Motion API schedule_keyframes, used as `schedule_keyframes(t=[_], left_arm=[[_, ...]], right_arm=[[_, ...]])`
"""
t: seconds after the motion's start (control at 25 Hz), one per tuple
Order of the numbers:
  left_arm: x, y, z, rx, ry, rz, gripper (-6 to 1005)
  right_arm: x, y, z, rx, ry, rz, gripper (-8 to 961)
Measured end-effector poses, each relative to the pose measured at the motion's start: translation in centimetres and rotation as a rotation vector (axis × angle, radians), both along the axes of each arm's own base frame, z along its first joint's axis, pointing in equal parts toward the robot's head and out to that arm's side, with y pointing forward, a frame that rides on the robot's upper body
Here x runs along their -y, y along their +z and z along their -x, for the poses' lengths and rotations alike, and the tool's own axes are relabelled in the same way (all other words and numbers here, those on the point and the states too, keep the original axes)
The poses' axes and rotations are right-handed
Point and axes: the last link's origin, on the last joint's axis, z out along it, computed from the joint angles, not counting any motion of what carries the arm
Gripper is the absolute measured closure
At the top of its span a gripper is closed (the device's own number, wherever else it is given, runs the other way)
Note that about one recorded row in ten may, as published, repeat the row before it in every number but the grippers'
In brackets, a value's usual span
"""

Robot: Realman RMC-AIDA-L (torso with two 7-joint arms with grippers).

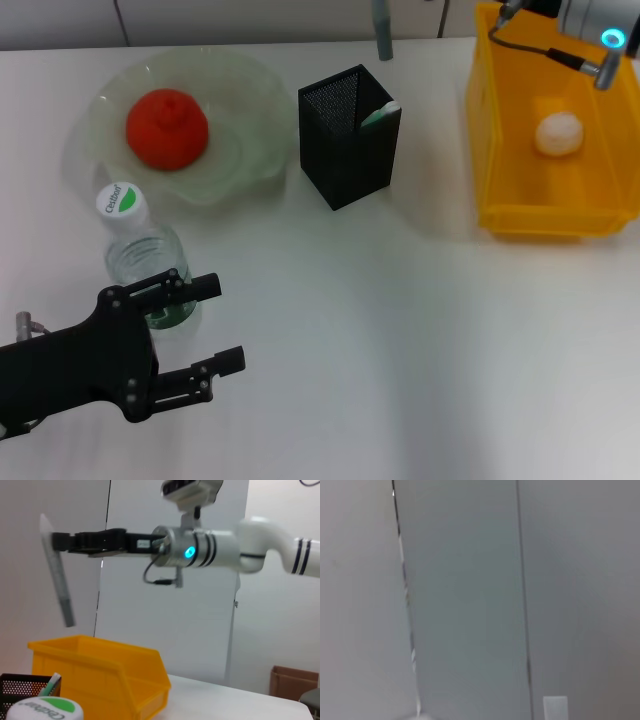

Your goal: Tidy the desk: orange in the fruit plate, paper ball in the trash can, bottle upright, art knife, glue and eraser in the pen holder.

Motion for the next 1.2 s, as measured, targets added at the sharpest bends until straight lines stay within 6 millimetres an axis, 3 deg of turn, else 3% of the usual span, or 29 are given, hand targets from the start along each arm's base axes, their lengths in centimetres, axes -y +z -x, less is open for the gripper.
schedule_keyframes(t=[0.12,0.52,1.2], left_arm=[[0.0,-0.1,0.0,0.001,0.0,0.0,234],[0.1,-0.1,0.0,0.001,0.003,0.0,234],[0.0,-0.3,-0.2,0.005,-0.006,0.008,234]], right_arm=[[-1.5,-1.9,-1.9,-0.058,-0.011,-0.027,833],[-2.3,-5.8,-4.1,-0.035,-0.047,-0.028,823],[0.7,-6.0,-5.8,-0.072,0.042,-0.001,753]])
